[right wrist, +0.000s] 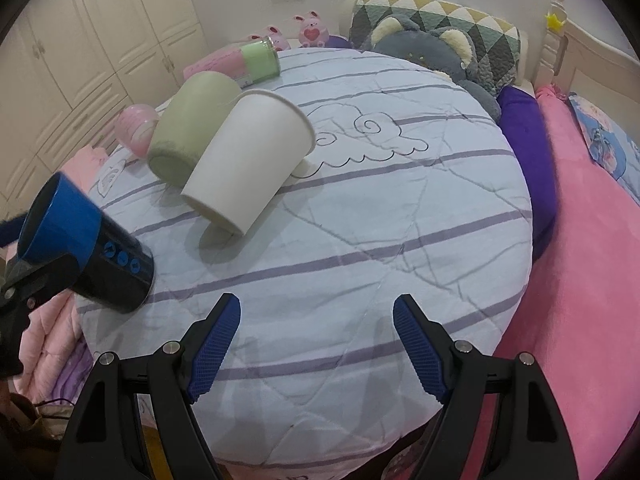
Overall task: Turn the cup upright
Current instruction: 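Lower the upright blue cup onto the table with the left tool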
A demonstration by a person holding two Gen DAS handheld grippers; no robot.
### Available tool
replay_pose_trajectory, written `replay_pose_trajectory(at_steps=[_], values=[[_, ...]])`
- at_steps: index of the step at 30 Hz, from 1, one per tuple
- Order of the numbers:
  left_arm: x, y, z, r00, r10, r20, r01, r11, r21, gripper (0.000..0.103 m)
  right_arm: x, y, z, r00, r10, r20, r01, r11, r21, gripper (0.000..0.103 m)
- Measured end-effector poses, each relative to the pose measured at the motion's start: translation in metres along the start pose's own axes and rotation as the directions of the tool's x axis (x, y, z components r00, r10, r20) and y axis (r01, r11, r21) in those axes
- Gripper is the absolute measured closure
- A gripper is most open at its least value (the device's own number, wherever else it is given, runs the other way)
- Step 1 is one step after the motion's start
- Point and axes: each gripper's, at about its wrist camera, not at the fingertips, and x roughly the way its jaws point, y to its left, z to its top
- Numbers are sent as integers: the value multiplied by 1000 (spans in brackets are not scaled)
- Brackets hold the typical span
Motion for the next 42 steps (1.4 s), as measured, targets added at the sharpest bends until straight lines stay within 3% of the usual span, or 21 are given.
replay_pose_trajectory(at_steps=[13, 28, 42], values=[[-8, 1, -2, 999, -42, 15, 42, 999, 5, 1, -12, 11, -5, 1000, -21, 11, 22, 1000, -21, 23], [-19, 13, -16, 996, -73, 45, 70, 996, 64, 1, -28, 31, -20, 999, -49, 24, 48, 998, 29, 23], [-32, 62, -32, 977, -175, 123, 157, 977, 143, 0, -50, 84, -41, 988, -134, 83, 122, 983, 135, 23]])
